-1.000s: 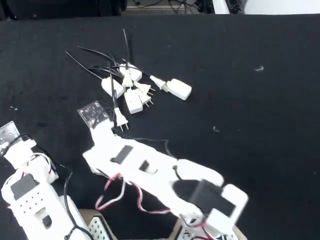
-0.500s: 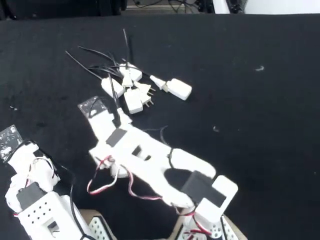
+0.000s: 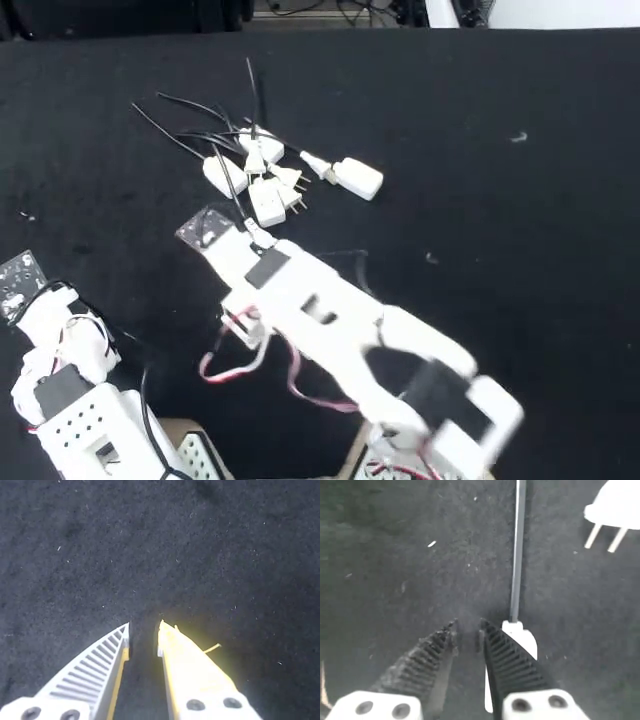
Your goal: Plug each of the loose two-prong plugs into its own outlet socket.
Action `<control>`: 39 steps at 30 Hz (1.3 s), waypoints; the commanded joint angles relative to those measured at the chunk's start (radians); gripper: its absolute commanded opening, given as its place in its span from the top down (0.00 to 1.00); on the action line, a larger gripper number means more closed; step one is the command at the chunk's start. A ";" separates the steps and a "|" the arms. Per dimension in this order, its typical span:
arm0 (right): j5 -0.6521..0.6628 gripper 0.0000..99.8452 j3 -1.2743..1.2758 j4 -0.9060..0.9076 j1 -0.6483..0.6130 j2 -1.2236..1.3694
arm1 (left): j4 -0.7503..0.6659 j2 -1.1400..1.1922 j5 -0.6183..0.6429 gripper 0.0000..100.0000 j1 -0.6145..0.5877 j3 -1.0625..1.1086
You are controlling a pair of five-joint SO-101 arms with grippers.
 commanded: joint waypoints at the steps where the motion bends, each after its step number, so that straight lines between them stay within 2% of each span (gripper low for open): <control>1: 0.012 0.92 0.128 -0.017 0.020 -0.312 | 0.005 -0.009 -0.008 0.89 -0.001 -0.013; 6: 0.140 0.67 0.337 0.025 0.061 -0.526 | 0.005 -0.009 -0.008 0.89 0.081 -0.008; 8: 0.170 0.65 0.389 0.043 0.058 -0.570 | 0.006 -0.009 -0.008 0.89 0.101 -0.010; 14: 0.176 0.75 0.498 -0.081 0.057 -0.581 | 0.005 -0.009 -0.008 0.89 0.102 -0.008; 19: 0.178 0.76 0.544 -0.192 0.072 -0.452 | 0.008 -0.009 -0.009 0.89 0.101 -0.008; 22: 0.173 0.82 0.501 -0.189 0.123 -0.406 | 0.008 -0.009 -0.009 0.89 0.097 -0.008; 25: 0.172 0.99 0.467 -0.175 0.172 -0.440 | 0.008 -0.009 -0.009 0.89 0.096 -0.008; 27: 0.173 0.97 0.449 -0.117 0.175 -0.506 | 0.008 -0.009 -0.009 0.89 0.096 -0.008; 29: 0.180 0.99 0.429 -0.051 0.173 -0.599 | 0.008 -0.009 -0.009 0.89 0.096 -0.008; 31: 0.181 0.99 0.414 0.006 0.150 -0.693 | 0.008 -0.009 -0.009 0.89 0.101 -0.007; 34: 0.233 0.99 0.415 0.064 0.049 -0.792 | 0.008 -0.009 -0.009 0.89 0.101 -0.007; 39: 0.261 0.99 0.410 0.103 -0.141 -0.745 | 0.009 -0.009 -0.009 0.89 0.101 -0.007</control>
